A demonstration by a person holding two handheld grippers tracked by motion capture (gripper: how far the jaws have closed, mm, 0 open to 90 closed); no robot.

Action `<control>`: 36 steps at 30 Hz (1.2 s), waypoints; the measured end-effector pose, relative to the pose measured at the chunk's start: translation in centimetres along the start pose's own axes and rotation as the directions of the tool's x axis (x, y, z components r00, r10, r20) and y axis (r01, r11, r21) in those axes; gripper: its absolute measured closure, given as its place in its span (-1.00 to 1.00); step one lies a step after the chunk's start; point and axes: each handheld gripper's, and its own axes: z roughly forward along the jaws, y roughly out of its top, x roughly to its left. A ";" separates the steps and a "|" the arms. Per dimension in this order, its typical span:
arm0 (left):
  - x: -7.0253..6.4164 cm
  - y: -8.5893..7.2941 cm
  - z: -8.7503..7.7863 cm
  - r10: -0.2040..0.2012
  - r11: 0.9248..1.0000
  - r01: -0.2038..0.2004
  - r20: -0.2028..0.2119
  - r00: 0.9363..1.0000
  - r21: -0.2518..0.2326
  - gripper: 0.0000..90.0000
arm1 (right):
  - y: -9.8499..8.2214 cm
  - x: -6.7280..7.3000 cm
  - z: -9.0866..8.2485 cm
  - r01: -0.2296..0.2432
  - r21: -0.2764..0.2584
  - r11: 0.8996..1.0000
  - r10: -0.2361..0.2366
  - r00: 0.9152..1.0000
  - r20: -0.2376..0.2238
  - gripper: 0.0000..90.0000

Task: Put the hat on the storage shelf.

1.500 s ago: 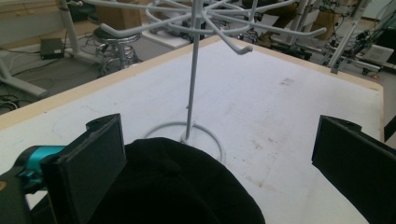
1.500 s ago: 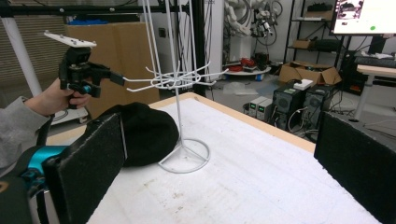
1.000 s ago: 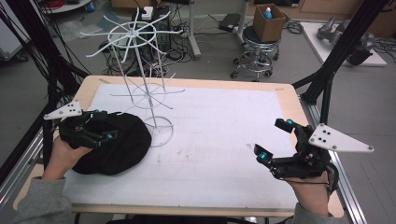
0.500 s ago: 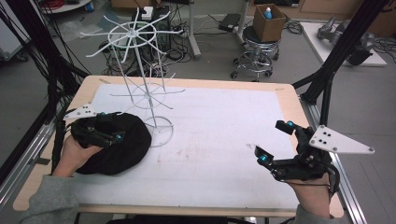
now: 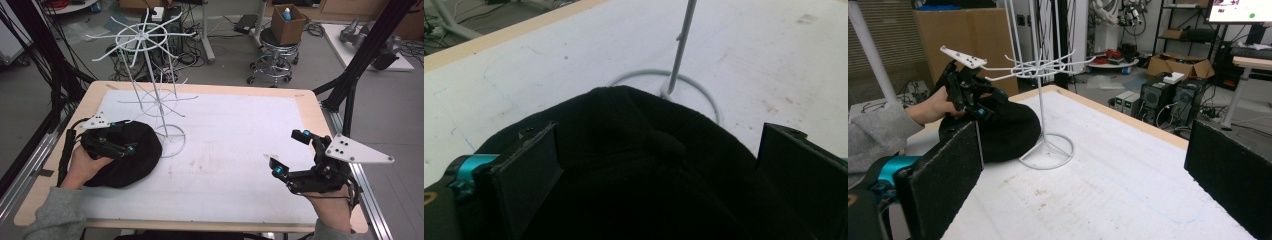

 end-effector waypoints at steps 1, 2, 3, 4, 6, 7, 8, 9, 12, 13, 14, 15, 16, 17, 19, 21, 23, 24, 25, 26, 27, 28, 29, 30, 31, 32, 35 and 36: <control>0.0 0.0 0.1 -0.003 1.000 0.003 -0.004 1.000 0.004 -0.90 | 0.0 0.0 0.0 0.001 0.002 1.000 -0.001 1.000 0.000 -0.97; 0.0 0.0 0.1 0.002 1.000 -0.002 -0.010 1.000 0.007 -0.85 | -0.1 0.0 0.0 0.001 0.007 1.000 -0.001 1.000 0.001 -0.97; 0.0 0.0 0.1 0.006 1.000 -0.006 -0.013 1.000 0.010 -0.85 | -0.1 0.0 0.0 0.001 0.007 1.000 -0.001 1.000 0.001 -0.97; -0.1 -0.1 0.2 0.009 1.000 -0.008 -0.021 1.000 0.014 -0.81 | -0.1 -0.1 0.0 0.001 0.007 1.000 -0.001 1.000 0.003 -0.97; -0.2 -0.1 0.2 0.016 1.000 -0.015 -0.033 0.999 0.018 -0.76 | -0.1 -0.1 0.0 0.001 0.007 1.000 -0.001 1.000 0.002 -0.97; -0.2 -0.1 0.2 0.019 1.000 -0.018 -0.037 0.999 0.021 -0.73 | -0.1 -0.1 0.0 0.001 0.007 1.000 -0.001 1.000 0.002 -0.97; -0.2 -0.1 0.2 0.019 1.000 -0.018 -0.037 0.999 0.021 -0.71 | -0.1 -0.1 0.0 0.001 0.006 1.000 -0.001 1.000 0.002 -0.97; -0.2 -0.1 0.3 0.020 1.000 -0.019 -0.041 0.999 0.024 -0.69 | -0.1 0.0 0.0 0.000 0.008 1.000 0.000 1.000 0.001 -0.97; -0.3 -0.1 0.4 0.023 0.999 -0.022 -0.053 0.998 0.033 -0.65 | -0.1 0.0 0.0 -0.002 0.011 1.000 0.002 1.000 0.000 -0.97; -0.3 -0.1 0.4 0.024 0.999 -0.022 -0.055 0.998 0.035 -0.61 | -0.1 0.0 0.0 -0.001 0.011 1.000 0.001 1.000 0.001 -0.97; -0.3 -0.1 0.4 0.026 0.999 -0.024 -0.058 0.998 0.036 -0.59 | -0.1 0.0 0.0 0.000 0.012 1.000 0.000 1.000 0.001 -0.97; -0.3 -0.1 0.4 0.031 0.999 -0.028 -0.059 0.998 0.040 -0.59 | -0.1 0.0 0.0 0.000 0.012 1.000 0.000 1.000 0.001 -0.97; -0.3 -0.1 0.4 0.034 0.998 -0.031 -0.064 0.997 0.048 -0.54 | -0.1 0.0 0.0 -0.001 0.013 1.000 0.001 1.000 0.001 -0.97; -0.3 -0.1 0.4 0.034 0.998 -0.031 -0.064 0.997 0.048 -0.50 | -0.1 0.0 0.0 -0.001 0.013 1.000 0.001 1.000 0.001 -0.97; -0.4 -0.1 0.5 0.034 0.998 -0.031 -0.071 0.997 0.055 -0.47 | -0.1 0.0 0.0 -0.001 0.013 1.000 0.001 1.000 0.001 -0.97; -0.4 -0.1 0.6 0.042 0.997 -0.037 -0.074 0.996 0.069 -0.41 | -0.2 0.0 0.0 -0.001 0.014 1.000 0.001 1.000 0.001 -0.97; -0.5 -0.1 0.8 0.047 0.996 -0.040 -0.082 0.996 0.080 -0.34 | -0.2 0.0 0.0 0.000 0.015 1.000 0.000 1.000 0.001 -0.97; -0.5 -0.1 0.8 0.052 0.995 -0.044 -0.085 0.995 0.091 -0.28 | -0.2 0.0 0.0 -0.002 0.014 1.000 0.002 1.000 0.001 -0.97; -0.6 -0.1 0.9 0.055 0.994 -0.046 -0.090 0.994 0.099 -0.28 | -0.2 0.0 0.0 -0.002 0.014 1.000 0.002 1.000 0.001 -0.97; -0.6 -0.1 1.1 0.060 0.992 -0.049 -0.097 0.993 0.114 -0.22 | -0.2 0.0 -0.1 -0.004 0.016 1.000 0.004 1.000 0.003 -0.97; -0.6 0.0 1.1 0.057 0.992 -0.046 -0.097 0.994 0.120 -0.18 | -0.2 0.0 -0.1 -0.004 0.016 1.000 0.004 1.000 0.003 -0.97; -0.6 0.0 1.1 0.057 0.992 -0.046 -0.097 0.994 0.120 -0.15 | -0.2 0.0 -0.1 -0.003 0.014 1.000 0.003 1.000 0.004 -0.97; -0.6 0.0 1.2 0.062 0.991 -0.050 -0.093 0.994 0.128 -0.08 | -0.2 0.0 -0.1 -0.005 0.015 1.000 0.005 1.000 0.004 -0.97; -0.6 0.0 1.2 0.064 0.990 -0.051 -0.094 0.994 0.132 -0.01 | -0.2 0.0 -0.1 -0.005 0.015 1.000 0.005 1.000 0.004 -0.97; -0.6 0.0 1.3 0.065 0.989 -0.052 -0.092 0.994 0.142 -0.01 | -0.2 0.0 -0.1 -0.005 0.015 1.000 0.005 1.000 0.004 -0.97; -0.7 0.0 1.3 0.065 0.989 -0.052 -0.091 0.994 0.141 0.07 | -0.2 0.0 -0.2 -0.007 0.015 1.000 0.006 1.000 0.005 -0.97; -0.6 0.0 1.2 0.056 0.988 -0.043 -0.090 0.994 0.146 0.28 | -0.2 0.0 -0.2 -0.004 0.018 1.000 0.004 1.000 0.006 -0.97; -0.5 0.0 1.1 0.050 0.989 -0.037 -0.085 0.995 0.144 0.36 | -0.2 0.0 -0.2 -0.007 0.020 1.000 0.007 1.000 0.007 -0.97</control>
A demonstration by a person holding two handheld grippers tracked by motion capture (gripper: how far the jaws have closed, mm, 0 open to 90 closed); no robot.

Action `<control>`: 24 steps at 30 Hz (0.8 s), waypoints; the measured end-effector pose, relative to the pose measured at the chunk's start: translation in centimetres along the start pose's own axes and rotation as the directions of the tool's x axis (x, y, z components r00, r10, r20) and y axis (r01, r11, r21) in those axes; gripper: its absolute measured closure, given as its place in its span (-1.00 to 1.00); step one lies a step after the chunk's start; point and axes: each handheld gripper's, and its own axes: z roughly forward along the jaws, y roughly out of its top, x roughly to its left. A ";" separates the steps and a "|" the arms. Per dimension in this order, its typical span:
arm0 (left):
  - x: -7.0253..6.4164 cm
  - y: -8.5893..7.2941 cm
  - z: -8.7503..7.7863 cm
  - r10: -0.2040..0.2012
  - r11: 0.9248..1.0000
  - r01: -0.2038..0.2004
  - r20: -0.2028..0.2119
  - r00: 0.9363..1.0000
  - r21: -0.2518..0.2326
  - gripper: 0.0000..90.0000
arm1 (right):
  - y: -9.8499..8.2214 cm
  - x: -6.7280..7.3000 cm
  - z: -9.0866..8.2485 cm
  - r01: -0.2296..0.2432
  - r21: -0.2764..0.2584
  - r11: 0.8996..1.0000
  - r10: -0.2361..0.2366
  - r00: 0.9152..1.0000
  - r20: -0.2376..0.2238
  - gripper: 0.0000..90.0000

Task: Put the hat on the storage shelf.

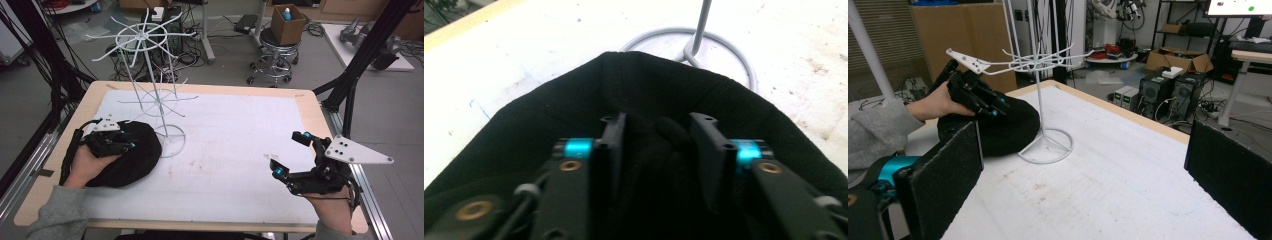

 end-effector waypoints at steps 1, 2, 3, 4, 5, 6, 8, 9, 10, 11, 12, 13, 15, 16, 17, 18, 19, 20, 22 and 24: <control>0.1 0.0 -0.1 -0.008 1.000 0.008 0.001 1.000 -0.001 0.45 | 0.0 0.0 0.0 -0.001 0.000 1.000 0.001 1.000 0.002 -0.97; 0.2 0.0 -0.1 -0.012 1.000 0.012 0.009 1.000 -0.001 0.48 | 0.0 0.0 0.0 -0.001 0.001 1.000 0.001 1.000 0.003 -0.97; 0.2 0.0 -0.2 -0.017 1.000 0.017 0.015 1.000 -0.006 0.48 | 0.0 0.0 0.0 -0.001 0.001 1.000 0.001 1.000 0.003 -0.97; 0.3 0.0 -0.3 -0.019 1.000 0.020 0.019 1.000 -0.009 0.51 | 0.0 0.0 0.0 0.002 0.000 1.000 -0.002 1.000 0.007 -0.97; 0.3 0.0 -0.4 -0.025 1.000 0.026 0.022 0.999 -0.012 0.55 | 0.0 0.0 -0.1 -0.001 0.001 1.000 0.001 1.000 0.006 -0.97; 0.5 0.0 -0.5 -0.033 0.999 0.033 0.028 0.999 -0.017 0.56 | 0.0 0.0 0.0 0.000 0.000 1.000 0.000 1.000 0.006 -0.97; 0.5 0.0 -0.6 -0.038 0.999 0.039 0.031 0.999 -0.023 0.57 | 0.0 0.0 0.0 0.001 0.001 1.000 -0.001 1.000 0.008 -0.97; 0.5 0.0 -0.6 -0.038 0.999 0.039 0.031 0.999 -0.023 0.57 | 0.0 0.0 0.0 0.001 0.001 1.000 -0.001 1.000 0.008 -0.97; 0.5 0.0 -0.6 -0.039 0.999 0.039 0.031 0.999 -0.023 0.57 | 0.0 0.0 0.0 -0.001 0.001 1.000 0.001 1.000 0.008 -0.97; 0.5 0.0 -0.6 -0.037 0.999 0.038 0.031 0.999 -0.025 0.58 | 0.0 0.0 0.0 0.000 0.002 1.000 0.000 1.000 0.006 -0.97; 0.5 0.0 -0.6 -0.037 0.999 0.038 0.031 0.999 -0.025 0.58 | 0.0 0.0 0.0 0.000 0.002 1.000 0.000 1.000 0.005 -0.97; 0.5 0.0 -0.7 -0.039 0.999 0.040 0.035 0.999 -0.029 0.58 | 0.0 0.0 0.1 0.002 0.002 1.000 -0.002 1.000 0.005 -0.97; 0.7 0.0 -0.9 -0.051 0.998 0.052 0.050 0.997 -0.038 0.59 | -0.1 0.0 0.1 -0.002 0.005 1.000 0.002 1.000 0.004 -0.97; 1.0 -0.1 -1.4 -0.068 0.996 0.072 0.065 0.996 -0.054 0.61 | -0.1 0.0 0.2 -0.002 0.006 1.000 0.002 1.000 0.005 -0.97; 1.0 -0.1 -1.4 -0.068 0.996 0.072 0.065 0.996 -0.054 0.62 | -0.1 0.0 0.2 -0.002 0.006 1.000 0.002 1.000 0.005 -0.97; 1.2 -0.1 -1.6 -0.079 0.994 0.084 0.077 0.994 -0.064 0.63 | -0.1 0.0 0.2 0.000 0.007 1.000 0.000 1.000 0.002 -0.97; 1.4 -0.2 -1.9 -0.085 0.993 0.091 0.089 0.992 -0.072 0.63 | -0.1 0.0 0.2 0.000 0.007 1.000 0.000 1.000 0.002 -0.97; 1.7 -0.2 -2.2 -0.095 0.991 0.104 0.102 0.990 -0.086 0.63 | -0.1 0.0 0.3 -0.002 0.009 1.000 0.002 1.000 0.002 -0.97; 2.1 -0.3 -2.8 -0.118 0.984 0.134 0.134 0.984 -0.119 0.64 | -0.1 0.0 0.4 -0.001 0.014 1.000 0.001 1.000 0.001 -0.97; 2.2 -0.3 -3.1 -0.122 0.982 0.141 0.145 0.982 -0.129 0.64 | -0.1 0.0 0.5 0.003 0.015 1.000 -0.003 1.000 0.000 -0.97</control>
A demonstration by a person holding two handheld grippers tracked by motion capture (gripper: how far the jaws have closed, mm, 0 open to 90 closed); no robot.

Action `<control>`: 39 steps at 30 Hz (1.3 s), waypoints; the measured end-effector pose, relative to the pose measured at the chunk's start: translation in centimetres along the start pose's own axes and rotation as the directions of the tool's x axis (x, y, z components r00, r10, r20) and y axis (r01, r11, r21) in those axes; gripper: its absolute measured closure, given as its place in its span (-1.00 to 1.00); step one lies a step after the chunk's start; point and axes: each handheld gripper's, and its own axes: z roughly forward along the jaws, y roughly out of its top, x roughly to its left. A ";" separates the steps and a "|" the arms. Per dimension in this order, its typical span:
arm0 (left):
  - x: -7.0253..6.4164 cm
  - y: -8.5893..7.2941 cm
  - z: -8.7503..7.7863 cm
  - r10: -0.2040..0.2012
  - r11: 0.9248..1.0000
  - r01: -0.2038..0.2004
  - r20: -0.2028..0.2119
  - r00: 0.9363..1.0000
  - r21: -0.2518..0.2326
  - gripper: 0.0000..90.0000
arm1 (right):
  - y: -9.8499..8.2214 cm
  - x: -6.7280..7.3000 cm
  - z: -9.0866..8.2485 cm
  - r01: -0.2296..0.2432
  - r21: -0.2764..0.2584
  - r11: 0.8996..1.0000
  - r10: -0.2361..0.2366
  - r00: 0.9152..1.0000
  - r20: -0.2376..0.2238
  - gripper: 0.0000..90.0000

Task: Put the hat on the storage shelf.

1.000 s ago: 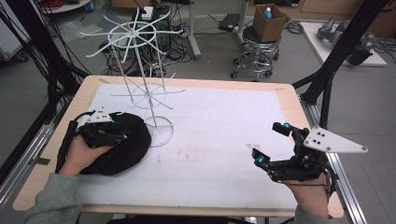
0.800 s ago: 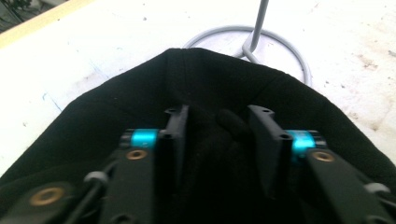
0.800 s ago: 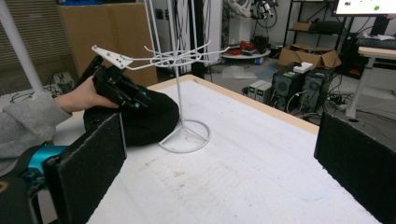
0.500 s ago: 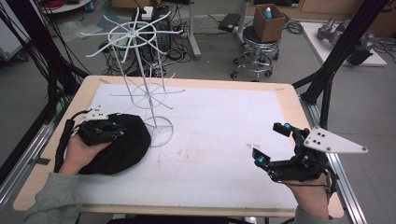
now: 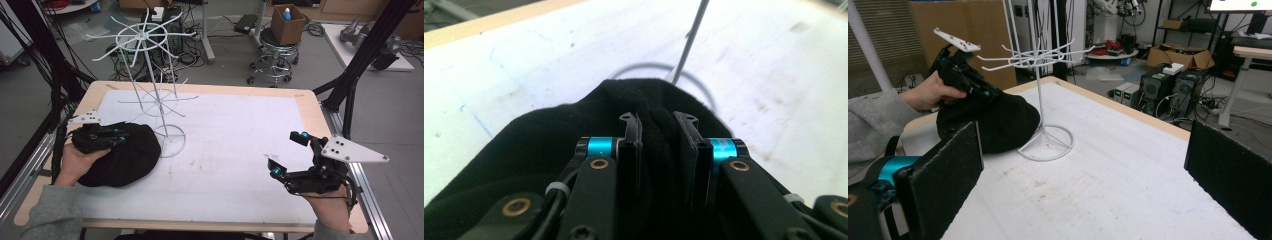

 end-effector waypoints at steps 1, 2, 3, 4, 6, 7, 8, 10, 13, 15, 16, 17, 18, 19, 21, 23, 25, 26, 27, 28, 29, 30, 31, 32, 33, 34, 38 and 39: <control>0.0 0.1 -0.2 -0.001 1.000 0.001 0.003 1.000 -0.005 0.64 | 0.0 0.0 0.0 -0.002 0.001 1.000 0.002 1.000 -0.001 -0.97; 0.0 0.2 -0.5 -0.005 1.000 0.005 0.009 1.000 -0.012 0.64 | 0.0 0.0 0.1 -0.004 0.005 1.000 0.004 1.000 -0.003 -0.97; -0.1 0.4 -0.7 -0.001 1.000 0.001 0.010 1.000 -0.017 0.64 | 0.0 0.0 0.1 -0.004 0.005 1.000 0.004 1.000 -0.003 -0.97; -0.3 0.8 -1.3 -0.001 0.999 0.001 0.017 1.000 -0.036 0.64 | 0.0 0.0 0.2 -0.003 0.005 1.000 0.003 1.000 -0.004 -0.97; -0.4 1.0 -1.7 0.004 0.999 -0.003 0.019 1.000 -0.040 0.65 | 0.0 0.0 0.3 -0.004 0.009 1.000 0.004 1.000 -0.005 -0.97; -0.5 1.3 -2.0 0.011 0.999 -0.011 0.016 1.000 -0.043 0.65 | 0.0 0.0 0.3 -0.004 0.009 1.000 0.004 1.000 -0.005 -0.97; -0.7 1.7 -2.8 0.016 0.998 -0.014 0.021 1.000 -0.059 0.65 | -0.1 0.0 0.4 -0.001 0.010 1.000 0.001 1.000 -0.006 -0.97; -0.8 1.9 -3.1 0.016 0.998 -0.015 0.021 1.000 -0.069 0.65 | -0.1 0.0 0.4 -0.002 0.009 1.000 0.002 1.000 -0.006 -0.97; -1.0 2.4 -4.5 0.037 0.995 -0.035 0.020 0.999 -0.091 0.65 | -0.1 0.1 0.5 -0.004 0.011 1.000 0.004 1.000 -0.006 -0.97; -1.1 2.5 -4.8 0.036 0.995 -0.033 0.023 0.999 -0.095 0.65 | -0.1 0.1 0.5 -0.002 0.011 1.000 0.002 1.000 -0.009 -0.97; -1.1 2.6 -5.0 0.036 0.994 -0.033 0.021 0.999 -0.103 0.65 | 0.0 0.1 0.5 -0.002 0.013 1.000 0.002 1.000 -0.009 -0.97; -1.1 2.6 -5.3 0.035 0.994 -0.033 0.021 0.999 -0.108 0.65 | 0.0 0.1 0.5 -0.002 0.013 1.000 0.002 1.000 -0.009 -0.97; -1.1 2.7 -5.5 0.033 0.993 -0.031 0.020 0.999 -0.115 0.65 | 0.0 0.1 0.6 0.002 0.011 1.000 -0.002 1.000 -0.012 -0.97; -1.1 2.7 -5.7 0.032 0.993 -0.030 0.019 0.999 -0.118 0.65 | 0.0 0.1 0.6 0.002 0.011 1.000 -0.002 1.000 -0.012 -0.97; -1.1 2.8 -6.2 0.029 0.991 -0.027 0.015 0.999 -0.129 0.65 | 0.0 0.1 0.6 0.000 0.012 1.000 0.001 1.000 -0.012 -0.97; -1.1 2.9 -6.7 0.032 0.990 -0.030 0.013 0.999 -0.140 0.65 | 0.0 0.1 0.6 0.001 0.011 1.000 -0.001 1.000 -0.012 -0.97; -1.2 3.0 -7.4 0.036 0.987 -0.034 0.007 0.999 -0.159 0.65 | 0.0 0.0 0.7 0.000 0.011 1.000 0.001 1.000 -0.013 -0.97; -1.2 3.0 -7.4 0.036 0.987 -0.034 0.007 0.999 -0.159 0.65 | 0.0 0.0 0.7 -0.001 0.013 1.000 0.001 1.000 -0.014 -0.97; -1.2 3.1 -7.8 0.036 0.985 -0.034 0.009 0.999 -0.169 0.65 | 0.0 0.0 0.7 -0.003 0.014 1.000 0.003 1.000 -0.014 -0.97; -1.2 3.1 -7.8 0.036 0.985 -0.034 0.009 0.999 -0.169 0.65 | 0.0 0.0 0.7 -0.003 0.014 1.000 0.003 1.000 -0.014 -0.97; -1.3 3.1 -8.1 0.037 0.984 -0.034 0.010 0.999 -0.175 0.65 | 0.0 0.0 0.8 -0.001 0.013 1.000 0.001 1.000 -0.015 -0.97; -1.3 3.2 -8.3 0.038 0.983 -0.036 0.009 0.999 -0.181 0.65 | 0.0 0.0 0.8 0.000 0.011 1.000 0.000 1.000 -0.016 -0.97; -1.3 3.2 -8.6 0.035 0.982 -0.033 0.010 0.999 -0.187 0.65 | 0.0 0.0 0.8 0.000 0.011 1.000 0.000 1.000 -0.016 -0.97; -1.2 3.2 -8.8 0.034 0.981 -0.031 0.008 0.999 -0.190 0.65 | 0.0 0.0 0.9 0.001 0.013 1.000 0.000 1.000 -0.019 -0.97; -1.3 3.2 -9.1 0.034 0.980 -0.032 0.007 0.999 -0.195 0.65 | 0.0 0.0 0.9 0.001 0.013 1.000 0.000 1.000 -0.019 -0.97; -1.3 3.2 -9.4 0.036 0.980 -0.034 0.005 0.999 -0.198 0.65 | 0.0 0.0 1.0 0.000 0.014 1.000 0.000 1.000 -0.020 -0.97; -1.3 3.2 -10.1 0.038 0.978 -0.038 -0.004 0.999 -0.207 0.65 | 0.0 0.0 1.3 0.002 0.018 1.000 -0.002 1.000 -0.026 -0.97; -1.3 3.2 -10.3 0.038 0.977 -0.039 -0.007 0.999 -0.208 0.65 | 0.0 0.0 1.3 0.002 0.018 1.000 -0.002 1.000 -0.026 -0.97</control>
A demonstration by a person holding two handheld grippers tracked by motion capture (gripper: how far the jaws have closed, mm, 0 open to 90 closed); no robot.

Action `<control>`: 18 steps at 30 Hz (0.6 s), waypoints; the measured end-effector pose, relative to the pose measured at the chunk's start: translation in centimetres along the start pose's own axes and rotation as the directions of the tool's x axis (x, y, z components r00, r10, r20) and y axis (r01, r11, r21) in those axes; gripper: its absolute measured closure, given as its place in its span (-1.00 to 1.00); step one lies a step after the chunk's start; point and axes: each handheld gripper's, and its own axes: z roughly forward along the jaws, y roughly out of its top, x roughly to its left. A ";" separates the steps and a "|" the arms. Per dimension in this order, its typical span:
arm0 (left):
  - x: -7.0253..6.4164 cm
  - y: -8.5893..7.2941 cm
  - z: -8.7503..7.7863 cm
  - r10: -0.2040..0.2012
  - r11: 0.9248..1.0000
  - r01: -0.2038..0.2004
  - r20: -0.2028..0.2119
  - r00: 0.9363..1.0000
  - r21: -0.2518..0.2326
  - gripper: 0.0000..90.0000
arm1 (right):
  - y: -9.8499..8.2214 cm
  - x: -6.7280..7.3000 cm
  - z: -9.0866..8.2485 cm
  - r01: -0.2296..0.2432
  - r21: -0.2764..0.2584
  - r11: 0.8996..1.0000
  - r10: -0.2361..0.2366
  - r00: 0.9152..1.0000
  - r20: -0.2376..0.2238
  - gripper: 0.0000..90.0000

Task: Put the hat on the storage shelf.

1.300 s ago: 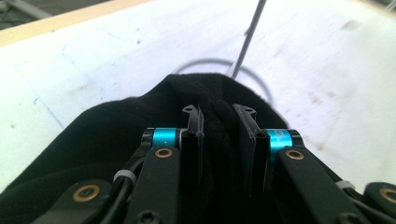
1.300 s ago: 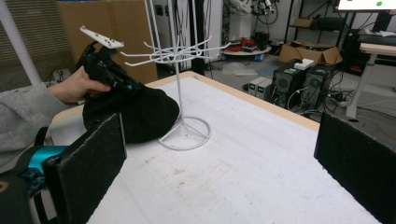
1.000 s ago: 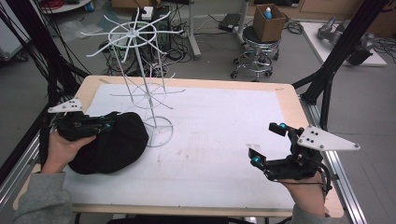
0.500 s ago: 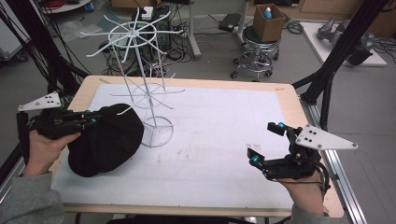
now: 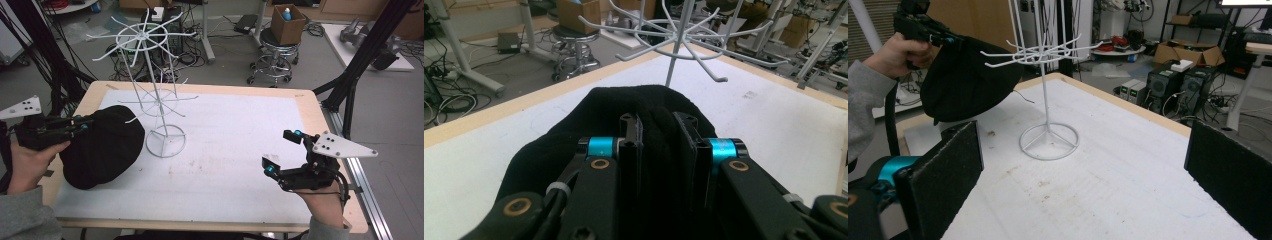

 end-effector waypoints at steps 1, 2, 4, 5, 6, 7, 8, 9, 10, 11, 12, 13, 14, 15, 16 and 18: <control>0.0 0.0 -0.3 0.000 1.000 0.000 -0.002 1.000 -0.006 0.65 | 0.0 0.0 0.2 0.002 0.001 1.000 -0.002 1.000 -0.003 -0.97; 0.0 0.0 -0.3 0.000 1.000 0.000 -0.002 1.000 -0.006 0.65 | 0.0 0.0 0.2 0.002 0.001 1.000 -0.002 1.000 -0.003 -0.97; -0.1 0.1 -0.6 0.000 1.000 0.000 -0.005 1.000 -0.013 0.65 | 0.1 0.0 0.4 -0.001 0.004 1.000 0.001 1.000 -0.007 -0.97; -0.2 0.1 -0.8 0.001 1.000 -0.001 -0.007 1.000 -0.015 0.65 | 0.1 0.0 0.5 0.003 0.002 1.000 -0.003 1.000 -0.010 -0.97; -0.3 0.2 -0.9 0.003 1.000 -0.003 -0.009 1.000 -0.016 0.65 | 0.1 0.0 0.5 0.003 0.002 1.000 -0.003 1.000 -0.010 -0.97; -0.3 0.2 -1.1 0.004 1.000 -0.004 -0.010 1.000 -0.020 0.65 | 0.1 -0.1 0.6 0.002 0.002 1.000 -0.002 1.000 -0.013 -0.97; -0.3 0.2 -1.3 0.008 1.000 -0.008 -0.010 1.000 -0.021 0.65 | 0.1 -0.1 0.7 0.000 0.002 1.000 0.000 1.000 -0.015 -0.97; -0.4 0.3 -1.5 0.009 1.000 -0.009 -0.012 1.000 -0.023 0.65 | 0.1 -0.1 0.7 0.000 0.002 1.000 0.000 1.000 -0.015 -0.97; -0.4 0.3 -1.8 0.006 0.999 -0.006 -0.010 1.000 -0.032 0.65 | 0.2 -0.1 0.8 0.002 0.002 1.000 -0.002 1.000 -0.017 -0.97; -0.4 0.3 -1.8 0.006 0.999 -0.006 -0.010 1.000 -0.032 0.65 | 0.2 -0.1 0.9 0.003 0.002 1.000 -0.003 1.000 -0.021 -0.97; -0.5 0.3 -2.1 0.007 0.999 -0.008 -0.013 1.000 -0.036 0.65 | 0.2 -0.1 1.0 0.003 0.002 1.000 -0.003 1.000 -0.022 -0.97; -0.5 0.3 -2.3 0.007 0.999 -0.007 -0.015 1.000 -0.040 0.65 | 0.2 -0.1 1.0 -0.001 0.004 1.000 0.001 1.000 -0.024 -0.97; -0.5 0.3 -2.5 0.007 0.999 -0.008 -0.015 1.000 -0.044 0.65 | 0.2 -0.2 1.1 0.003 0.001 1.000 -0.003 1.000 -0.024 -0.97; -0.6 0.3 -2.7 0.006 0.999 -0.007 -0.016 1.000 -0.050 0.65 | 0.2 -0.2 1.1 0.003 0.001 1.000 -0.003 1.000 -0.024 -0.97; -0.6 0.3 -2.8 0.007 0.998 -0.008 -0.015 1.000 -0.055 0.65 | 0.2 -0.2 1.2 0.003 0.002 1.000 -0.003 1.000 -0.025 -0.97; -0.7 0.3 -3.2 0.005 0.998 -0.006 -0.018 1.000 -0.062 0.65 | 0.3 -0.2 1.5 0.001 0.001 1.000 -0.001 0.999 -0.033 -0.97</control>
